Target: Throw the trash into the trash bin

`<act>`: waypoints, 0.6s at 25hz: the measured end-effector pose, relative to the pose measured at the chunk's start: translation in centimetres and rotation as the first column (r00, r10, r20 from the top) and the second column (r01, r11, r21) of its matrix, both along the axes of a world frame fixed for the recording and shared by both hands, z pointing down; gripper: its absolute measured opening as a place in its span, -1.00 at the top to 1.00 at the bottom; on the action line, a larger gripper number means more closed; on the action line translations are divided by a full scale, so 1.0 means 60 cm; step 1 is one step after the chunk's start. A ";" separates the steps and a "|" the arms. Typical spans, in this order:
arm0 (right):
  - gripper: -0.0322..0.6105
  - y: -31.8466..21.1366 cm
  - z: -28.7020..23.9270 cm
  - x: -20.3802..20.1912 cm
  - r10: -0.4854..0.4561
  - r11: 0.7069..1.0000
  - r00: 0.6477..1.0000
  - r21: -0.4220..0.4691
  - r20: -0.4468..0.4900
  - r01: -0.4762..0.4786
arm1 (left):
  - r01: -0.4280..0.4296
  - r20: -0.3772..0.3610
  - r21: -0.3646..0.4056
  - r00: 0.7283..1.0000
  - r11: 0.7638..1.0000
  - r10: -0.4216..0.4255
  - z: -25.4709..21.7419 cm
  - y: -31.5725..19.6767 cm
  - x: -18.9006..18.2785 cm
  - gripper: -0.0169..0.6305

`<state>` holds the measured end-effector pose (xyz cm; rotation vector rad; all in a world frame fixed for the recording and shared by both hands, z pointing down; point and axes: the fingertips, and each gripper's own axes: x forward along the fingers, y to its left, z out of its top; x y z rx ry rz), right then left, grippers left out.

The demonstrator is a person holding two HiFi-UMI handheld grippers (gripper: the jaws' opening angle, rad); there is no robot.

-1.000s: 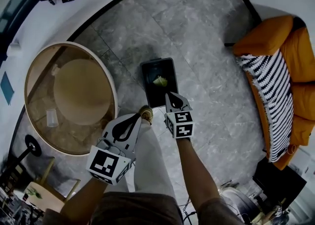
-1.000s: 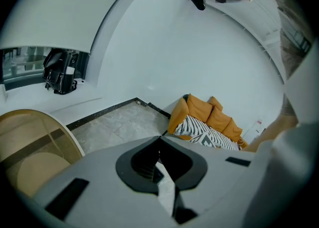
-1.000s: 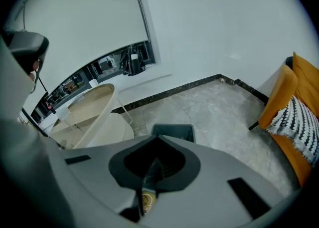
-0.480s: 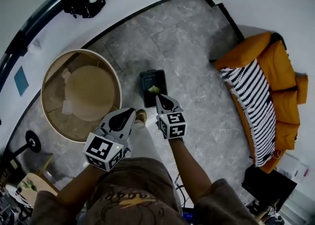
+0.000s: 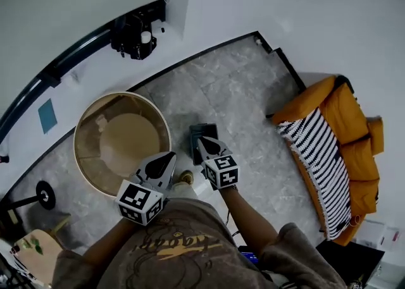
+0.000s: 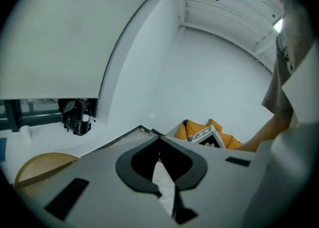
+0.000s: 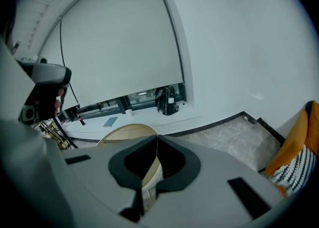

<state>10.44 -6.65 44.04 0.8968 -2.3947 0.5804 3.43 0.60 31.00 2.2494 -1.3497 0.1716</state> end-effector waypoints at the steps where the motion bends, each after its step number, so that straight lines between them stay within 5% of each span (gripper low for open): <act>1: 0.84 0.001 -0.007 -0.014 -0.018 1.000 1.000 0.004 0.002 0.018 | 0.024 0.000 0.003 1.000 1.000 -0.024 -0.005 0.004 -0.014 0.89; 8: 0.84 0.052 -0.034 -0.171 -0.220 0.975 0.975 0.004 0.026 0.220 | 0.211 0.021 0.020 0.977 0.977 -0.212 -0.031 0.056 -0.139 0.89; 15: 0.84 0.160 -0.042 -0.404 -0.488 0.872 0.870 0.011 0.066 0.489 | 0.475 0.050 0.026 0.878 0.879 -0.476 -0.042 0.164 -0.321 0.89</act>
